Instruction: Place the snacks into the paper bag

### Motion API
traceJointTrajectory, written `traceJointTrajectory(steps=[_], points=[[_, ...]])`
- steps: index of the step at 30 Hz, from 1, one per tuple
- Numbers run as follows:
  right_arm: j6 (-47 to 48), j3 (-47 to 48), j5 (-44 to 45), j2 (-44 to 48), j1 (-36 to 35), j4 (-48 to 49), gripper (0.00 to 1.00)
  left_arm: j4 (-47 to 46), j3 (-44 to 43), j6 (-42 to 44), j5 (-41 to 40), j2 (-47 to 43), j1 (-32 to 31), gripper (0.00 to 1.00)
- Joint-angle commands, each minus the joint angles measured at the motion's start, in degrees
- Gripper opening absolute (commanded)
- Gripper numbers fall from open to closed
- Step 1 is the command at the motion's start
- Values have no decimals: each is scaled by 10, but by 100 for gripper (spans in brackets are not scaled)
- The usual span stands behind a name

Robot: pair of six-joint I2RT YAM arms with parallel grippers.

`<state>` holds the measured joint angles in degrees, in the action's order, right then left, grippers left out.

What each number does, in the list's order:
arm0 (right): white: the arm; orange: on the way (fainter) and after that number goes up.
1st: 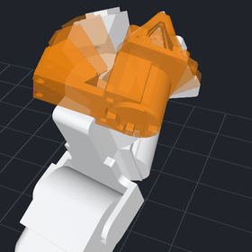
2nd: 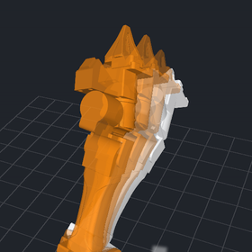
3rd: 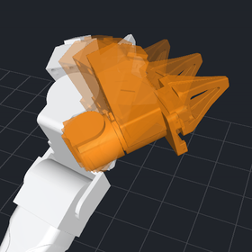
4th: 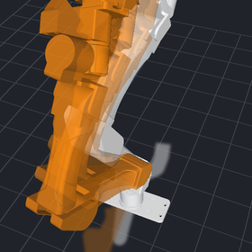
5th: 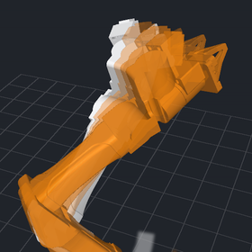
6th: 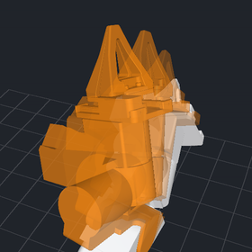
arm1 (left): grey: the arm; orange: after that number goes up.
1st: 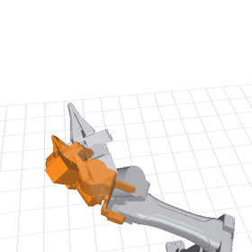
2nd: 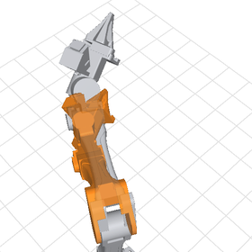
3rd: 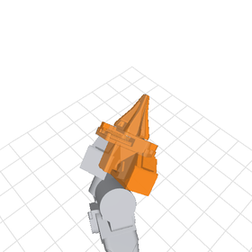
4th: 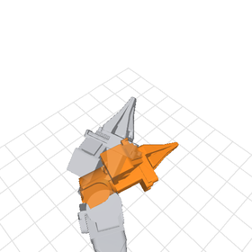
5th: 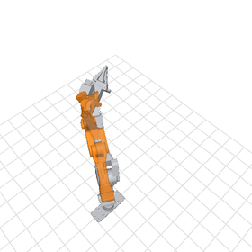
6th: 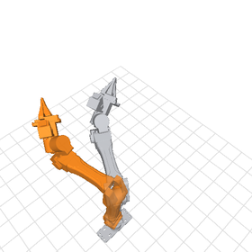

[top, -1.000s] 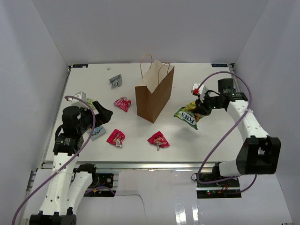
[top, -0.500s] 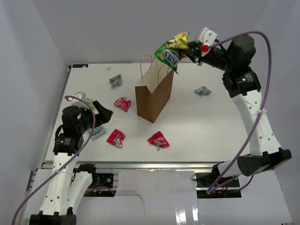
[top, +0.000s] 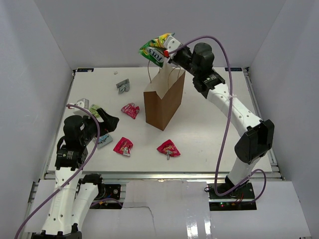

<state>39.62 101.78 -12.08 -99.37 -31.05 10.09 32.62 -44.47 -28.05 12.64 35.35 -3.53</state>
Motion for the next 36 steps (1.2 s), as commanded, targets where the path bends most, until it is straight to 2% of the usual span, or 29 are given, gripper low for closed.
traceJointTrajectory(steps=[1, 4, 9, 18, 36], points=[[57, -47, 17, 53, 2, 132, 8, 1, -5, 8, -12, -1, -1, 98], [70, -93, -7, 79, 3, 143, 8, -2, -4, 12, -15, 9, -1, 98], [76, -118, -26, 100, 12, 149, 8, -12, -4, 20, -9, 27, -1, 98], [255, -202, -116, 124, 19, 172, 8, -19, 3, 21, -10, 24, -1, 98], [343, -176, -139, 87, 34, 126, 8, -15, 1, 23, -10, 16, -1, 98]])
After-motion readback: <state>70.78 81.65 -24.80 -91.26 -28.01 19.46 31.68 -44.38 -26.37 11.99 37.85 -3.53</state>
